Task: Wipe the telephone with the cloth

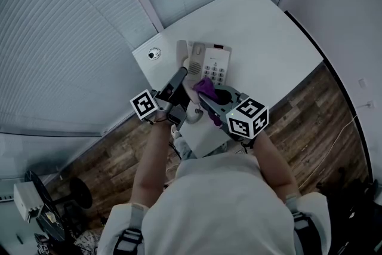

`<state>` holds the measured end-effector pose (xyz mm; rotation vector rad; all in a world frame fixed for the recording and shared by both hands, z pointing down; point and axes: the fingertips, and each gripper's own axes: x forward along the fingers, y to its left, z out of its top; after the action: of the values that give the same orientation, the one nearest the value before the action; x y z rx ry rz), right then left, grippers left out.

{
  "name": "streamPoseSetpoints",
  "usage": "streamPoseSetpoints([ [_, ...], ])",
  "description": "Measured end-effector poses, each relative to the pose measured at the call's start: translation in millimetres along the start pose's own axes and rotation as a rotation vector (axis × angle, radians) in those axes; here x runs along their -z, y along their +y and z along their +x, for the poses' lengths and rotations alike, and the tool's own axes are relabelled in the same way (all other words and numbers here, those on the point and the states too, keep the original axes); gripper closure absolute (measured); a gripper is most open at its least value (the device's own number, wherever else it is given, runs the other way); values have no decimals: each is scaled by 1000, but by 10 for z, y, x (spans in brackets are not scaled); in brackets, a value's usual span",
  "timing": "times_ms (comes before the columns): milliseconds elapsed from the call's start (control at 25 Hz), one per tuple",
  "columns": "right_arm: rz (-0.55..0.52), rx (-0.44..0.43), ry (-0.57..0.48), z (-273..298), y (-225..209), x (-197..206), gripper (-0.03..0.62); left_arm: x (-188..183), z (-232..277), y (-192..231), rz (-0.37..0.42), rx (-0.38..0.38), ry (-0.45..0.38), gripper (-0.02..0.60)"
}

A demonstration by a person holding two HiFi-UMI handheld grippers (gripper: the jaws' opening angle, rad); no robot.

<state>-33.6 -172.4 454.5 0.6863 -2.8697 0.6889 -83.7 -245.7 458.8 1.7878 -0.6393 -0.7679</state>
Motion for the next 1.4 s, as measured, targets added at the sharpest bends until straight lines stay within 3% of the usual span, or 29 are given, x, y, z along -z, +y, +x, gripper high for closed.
streamPoseSetpoints([
  [720,-44,-9,98,-88,133,330,534,-118,4,51,22,-21,-30,356],
  [1040,-38,15,123,-160,125,452,534,-112,25,131,67,-73,-8,356],
  [1240,-16,63,112,-255,14,463,534,-81,66,214,144,-134,29,356],
  [1400,3,94,103,-307,-57,475,534,-96,1,437,243,-297,74,356],
])
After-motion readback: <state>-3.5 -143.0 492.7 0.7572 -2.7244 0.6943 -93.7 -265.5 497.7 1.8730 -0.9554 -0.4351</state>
